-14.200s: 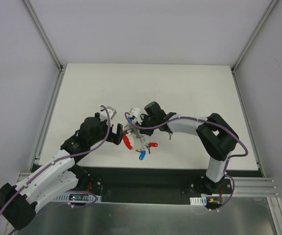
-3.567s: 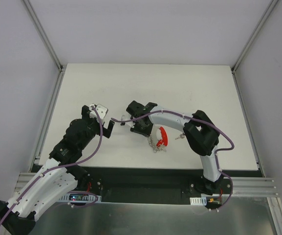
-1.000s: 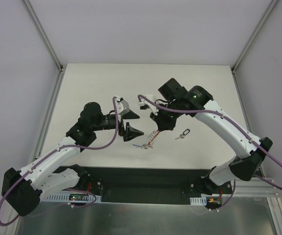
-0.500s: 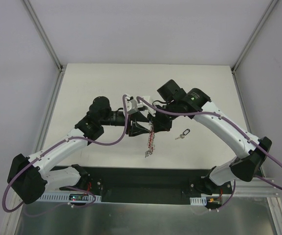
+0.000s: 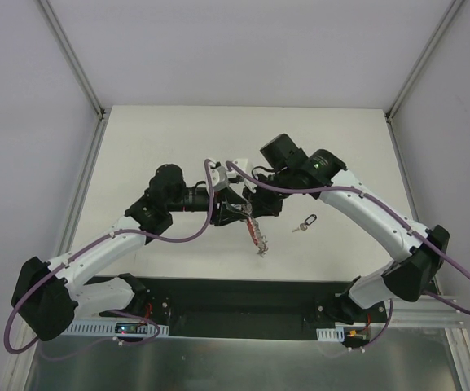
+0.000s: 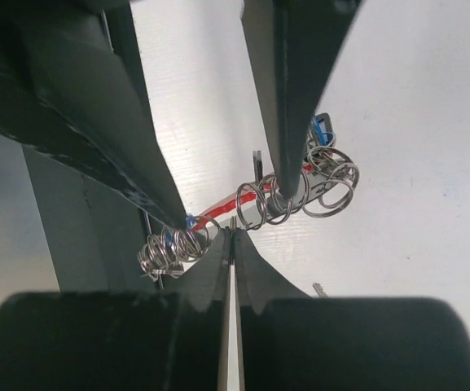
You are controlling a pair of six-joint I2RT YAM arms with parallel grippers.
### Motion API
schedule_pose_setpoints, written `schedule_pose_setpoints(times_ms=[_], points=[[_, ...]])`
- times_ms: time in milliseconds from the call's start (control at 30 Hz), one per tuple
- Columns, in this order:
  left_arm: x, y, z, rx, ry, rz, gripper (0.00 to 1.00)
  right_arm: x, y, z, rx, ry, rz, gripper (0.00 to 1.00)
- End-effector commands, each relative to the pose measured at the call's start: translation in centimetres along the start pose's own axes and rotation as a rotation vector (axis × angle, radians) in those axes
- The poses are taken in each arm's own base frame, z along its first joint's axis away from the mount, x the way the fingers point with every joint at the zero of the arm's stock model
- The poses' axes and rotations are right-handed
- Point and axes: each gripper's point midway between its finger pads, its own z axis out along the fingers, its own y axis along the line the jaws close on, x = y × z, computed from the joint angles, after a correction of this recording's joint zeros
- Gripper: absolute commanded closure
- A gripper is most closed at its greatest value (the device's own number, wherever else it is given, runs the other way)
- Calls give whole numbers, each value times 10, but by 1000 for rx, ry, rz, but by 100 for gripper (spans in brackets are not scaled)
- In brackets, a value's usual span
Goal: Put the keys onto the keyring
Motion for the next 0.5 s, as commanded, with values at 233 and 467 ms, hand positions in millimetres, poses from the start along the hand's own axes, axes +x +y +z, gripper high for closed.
schedule_pose_setpoints(times_ms=[233, 467], points=[[42, 55, -88, -670, -32, 59, 38, 78, -19, 29, 70, 311, 103, 99], [45, 61, -140, -913, -70, 74, 29, 102, -32, 47, 83, 509, 135, 98]])
